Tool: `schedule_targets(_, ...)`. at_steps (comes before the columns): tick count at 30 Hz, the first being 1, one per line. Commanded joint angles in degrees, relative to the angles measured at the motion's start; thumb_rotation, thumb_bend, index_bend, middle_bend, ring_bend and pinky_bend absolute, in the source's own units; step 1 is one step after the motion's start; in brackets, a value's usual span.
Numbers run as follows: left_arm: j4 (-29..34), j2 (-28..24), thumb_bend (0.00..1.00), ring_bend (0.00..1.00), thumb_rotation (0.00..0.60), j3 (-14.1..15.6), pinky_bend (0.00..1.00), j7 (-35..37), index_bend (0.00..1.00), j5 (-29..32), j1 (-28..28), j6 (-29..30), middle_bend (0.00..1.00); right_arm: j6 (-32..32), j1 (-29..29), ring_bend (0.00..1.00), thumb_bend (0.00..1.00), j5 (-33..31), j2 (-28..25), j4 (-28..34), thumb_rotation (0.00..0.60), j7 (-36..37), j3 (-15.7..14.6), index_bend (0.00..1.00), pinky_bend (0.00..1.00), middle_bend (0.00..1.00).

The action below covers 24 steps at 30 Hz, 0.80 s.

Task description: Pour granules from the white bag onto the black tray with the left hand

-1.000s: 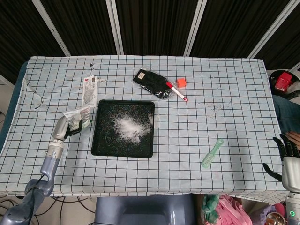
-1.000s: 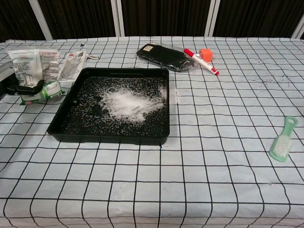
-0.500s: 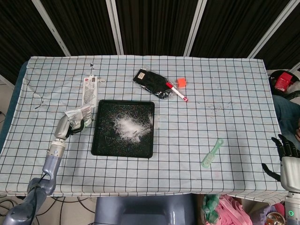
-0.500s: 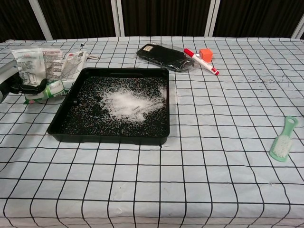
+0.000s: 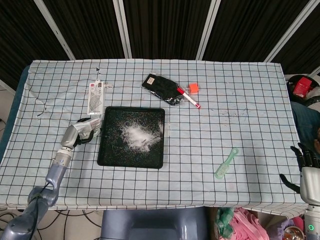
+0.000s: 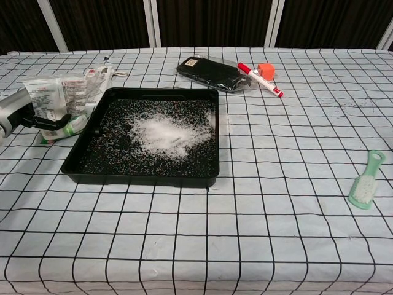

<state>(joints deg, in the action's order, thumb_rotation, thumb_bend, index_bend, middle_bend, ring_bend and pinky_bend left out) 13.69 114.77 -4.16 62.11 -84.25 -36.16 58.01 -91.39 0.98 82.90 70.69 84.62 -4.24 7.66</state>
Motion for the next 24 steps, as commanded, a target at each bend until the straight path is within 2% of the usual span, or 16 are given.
schedule_targets(1,1.1,-0.8,0.32,0.15,0.600,0.2,0.33,0.5,0.26,-0.2,0.4,0.9,0.25,-0.1,0.0,0.14,0.13,0.1,0.0,0.1,0.600,0.0,0.0,0.16,0.32,0.10)
schedule_targets(8,5.1,-4.7,0.32,0.09,0.600,1.9,0.27,0.7,0.19,-2.0,2.8,5.2,0.18,-0.2,0.0,0.14,0.13,0.2,0.0,0.1,0.600,0.1,0.0,0.16,0.32,0.10)
schedule_targets(14,12.3,-10.6,0.32,0.06,0.600,3.3,0.22,-3.2,0.15,-3.0,6.0,9.3,0.14,-0.3,-0.1,0.14,0.13,0.3,-0.1,0.3,0.600,0.0,0.0,0.16,0.32,0.10)
schedule_targets(18,20.3,-16.9,0.32,0.06,0.600,4.5,0.21,-8.5,0.14,-3.5,8.1,10.5,0.12,-0.3,-0.1,0.14,0.13,0.3,-0.1,0.5,0.600,0.0,-0.1,0.16,0.32,0.10)
schedule_targets(24,35.5,-27.2,0.32,0.06,0.600,4.5,0.20,-19.7,0.14,-2.0,12.4,14.5,0.12,-0.4,-0.1,0.14,0.13,0.5,-0.2,1.0,0.600,-0.2,-0.1,0.16,0.32,0.10)
